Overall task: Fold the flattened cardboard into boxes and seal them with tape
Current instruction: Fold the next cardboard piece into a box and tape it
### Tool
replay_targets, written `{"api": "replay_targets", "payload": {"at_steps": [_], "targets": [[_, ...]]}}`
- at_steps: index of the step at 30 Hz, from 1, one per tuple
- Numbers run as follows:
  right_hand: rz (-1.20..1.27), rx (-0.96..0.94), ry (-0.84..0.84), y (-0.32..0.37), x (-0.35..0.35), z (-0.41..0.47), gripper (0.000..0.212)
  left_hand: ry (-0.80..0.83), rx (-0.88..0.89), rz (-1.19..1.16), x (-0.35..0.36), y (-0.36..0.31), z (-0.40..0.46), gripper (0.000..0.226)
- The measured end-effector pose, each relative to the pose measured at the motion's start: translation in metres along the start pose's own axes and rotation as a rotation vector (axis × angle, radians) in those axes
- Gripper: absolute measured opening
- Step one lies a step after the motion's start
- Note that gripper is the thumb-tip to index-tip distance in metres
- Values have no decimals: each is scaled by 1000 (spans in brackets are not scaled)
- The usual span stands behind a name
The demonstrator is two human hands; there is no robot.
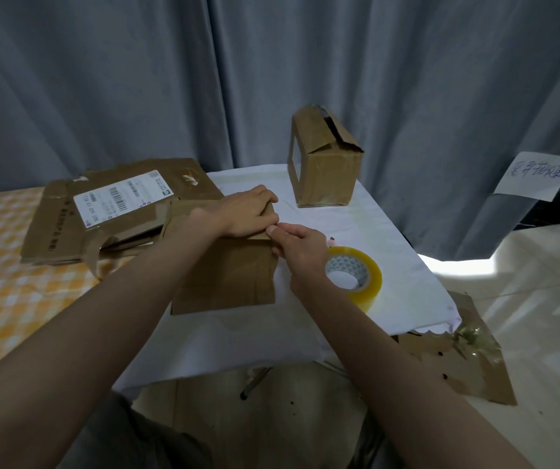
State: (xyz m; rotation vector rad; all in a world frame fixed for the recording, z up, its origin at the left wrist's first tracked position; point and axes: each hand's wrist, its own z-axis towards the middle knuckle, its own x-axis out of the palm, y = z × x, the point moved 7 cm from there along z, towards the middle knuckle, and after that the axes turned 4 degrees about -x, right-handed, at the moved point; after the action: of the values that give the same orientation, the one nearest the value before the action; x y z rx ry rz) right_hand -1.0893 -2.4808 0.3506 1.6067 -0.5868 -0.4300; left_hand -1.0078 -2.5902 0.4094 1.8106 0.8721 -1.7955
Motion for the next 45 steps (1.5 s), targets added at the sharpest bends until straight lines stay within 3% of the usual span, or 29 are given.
{"api": "replay_targets", "payload": {"at_steps": [7, 11, 14, 17, 22, 25, 28, 31, 34, 37, 39, 42, 45], "targets": [[101, 75, -12, -5, 4, 0, 29, 31, -17, -129, -8, 7, -5, 52], [145, 30, -32, 15, -3, 7, 19, -80, -16, -272, -36, 11, -16, 41], [107, -22, -53, 35, -5, 18, 12, -139, -83, -426, -54, 24, -25, 28], [23, -90, -44, 56, 1, 32, 22, -134, -180, -608, -58, 37, -34, 20], [-53, -141, 37, 62, 22, 49, 15, -261, -356, -829, -40, 59, -41, 26], [-106, -108, 102, 44, 30, 53, 10, -332, -445, -835, -18, 69, -42, 25], [-192, -103, 191, 28, 34, 56, 19, -405, -436, -809, -4, 71, -48, 25], [-211, -120, 177, 19, 23, 65, 15, -382, -368, -720, 4, 63, -53, 30], [-166, -112, 190, 13, 17, 71, 16, -369, -308, -442, -2, 43, -61, 41], [-187, -159, 212, 15, 18, 69, 15, -318, -88, -348, -16, 3, -83, 40], [-220, -181, 243, 19, 10, 63, 26, -196, -27, -304, -13, -21, -99, 58], [-487, -354, 230, 36, -21, 42, 20, -27, -85, -210, -1, -29, -115, 97], [-684, -356, 308, 38, -60, 14, 21, 0, -87, -190, 3, -28, -115, 109]]}}
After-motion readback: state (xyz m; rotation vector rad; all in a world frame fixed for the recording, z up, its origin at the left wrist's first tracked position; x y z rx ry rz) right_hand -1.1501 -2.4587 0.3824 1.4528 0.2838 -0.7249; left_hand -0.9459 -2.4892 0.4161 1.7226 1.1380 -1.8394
